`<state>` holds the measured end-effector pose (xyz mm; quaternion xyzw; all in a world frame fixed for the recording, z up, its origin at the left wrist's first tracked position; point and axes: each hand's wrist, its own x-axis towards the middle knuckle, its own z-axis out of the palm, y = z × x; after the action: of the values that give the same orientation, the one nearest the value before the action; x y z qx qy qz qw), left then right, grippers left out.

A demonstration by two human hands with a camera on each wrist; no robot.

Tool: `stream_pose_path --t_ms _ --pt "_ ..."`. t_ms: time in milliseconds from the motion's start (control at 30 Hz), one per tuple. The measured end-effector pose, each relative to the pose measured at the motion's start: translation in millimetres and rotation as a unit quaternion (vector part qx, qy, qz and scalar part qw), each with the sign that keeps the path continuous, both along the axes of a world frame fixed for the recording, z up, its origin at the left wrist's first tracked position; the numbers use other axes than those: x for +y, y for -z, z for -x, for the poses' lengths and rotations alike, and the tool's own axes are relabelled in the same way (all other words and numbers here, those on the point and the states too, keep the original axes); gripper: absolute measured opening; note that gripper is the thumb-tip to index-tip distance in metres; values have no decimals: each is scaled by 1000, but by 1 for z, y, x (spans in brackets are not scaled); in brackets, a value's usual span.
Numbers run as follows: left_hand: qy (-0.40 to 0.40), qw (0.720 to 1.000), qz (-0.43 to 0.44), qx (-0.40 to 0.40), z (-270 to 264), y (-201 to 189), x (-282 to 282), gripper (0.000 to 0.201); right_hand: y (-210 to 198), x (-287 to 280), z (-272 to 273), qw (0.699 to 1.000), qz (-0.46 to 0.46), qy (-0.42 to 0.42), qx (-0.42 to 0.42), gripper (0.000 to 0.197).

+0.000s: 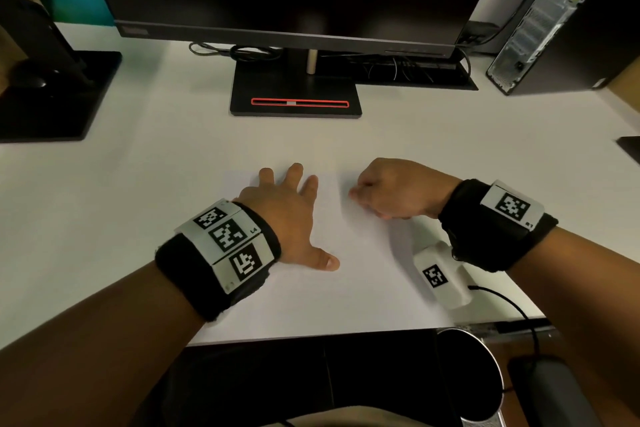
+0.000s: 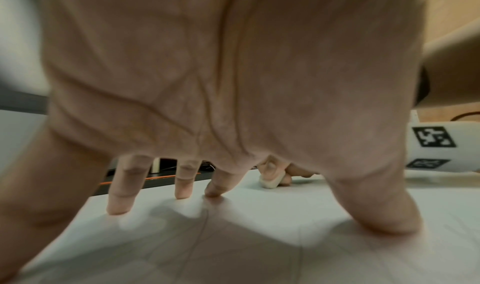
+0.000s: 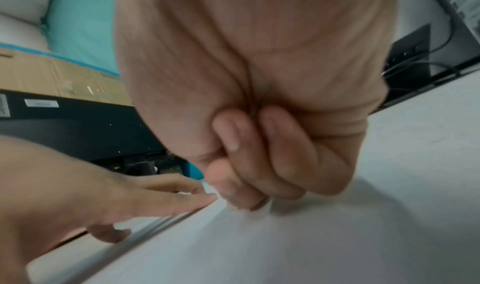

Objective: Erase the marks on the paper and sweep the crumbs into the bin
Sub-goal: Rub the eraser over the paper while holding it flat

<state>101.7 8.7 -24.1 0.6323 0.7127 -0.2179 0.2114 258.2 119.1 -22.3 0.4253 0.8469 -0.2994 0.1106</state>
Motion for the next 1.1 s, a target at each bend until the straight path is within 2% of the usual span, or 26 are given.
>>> stream_pose_path --t_ms 133,200,300,433,567,700,867,1000,1100 --pt "-4 1000 3 -1 0 0 0 131 3 -12 2 998 14 -50 -19 45" --pt "-4 1000 3 -1 0 0 1 131 0 -9 1 998 32 -41 -19 43" --pt "-7 1000 4 -1 -1 -1 1 131 -2 -4 1 1000 -3 -11 0 46" --pt "-8 1000 -1 -10 0 1 0 130 1 -17 0 997 26 -64 -24 42" --pt "-8 1000 -2 -26 0 3 -2 122 -1 -6 -4 1000 9 -6 0 45" --pt "-14 998 24 -49 0 5 -2 112 2 -23 -3 997 32 -69 -22 44" --pt "-16 997 37 -59 1 4 -2 109 -4 -14 -7 1000 -13 -26 -7 44" --pt "-16 998 29 -62 1 4 -2 110 -2 -30 -5 995 33 -89 -38 44" --pt "-15 998 29 -62 1 3 -3 109 -4 -18 -8 999 0 -40 -15 45"
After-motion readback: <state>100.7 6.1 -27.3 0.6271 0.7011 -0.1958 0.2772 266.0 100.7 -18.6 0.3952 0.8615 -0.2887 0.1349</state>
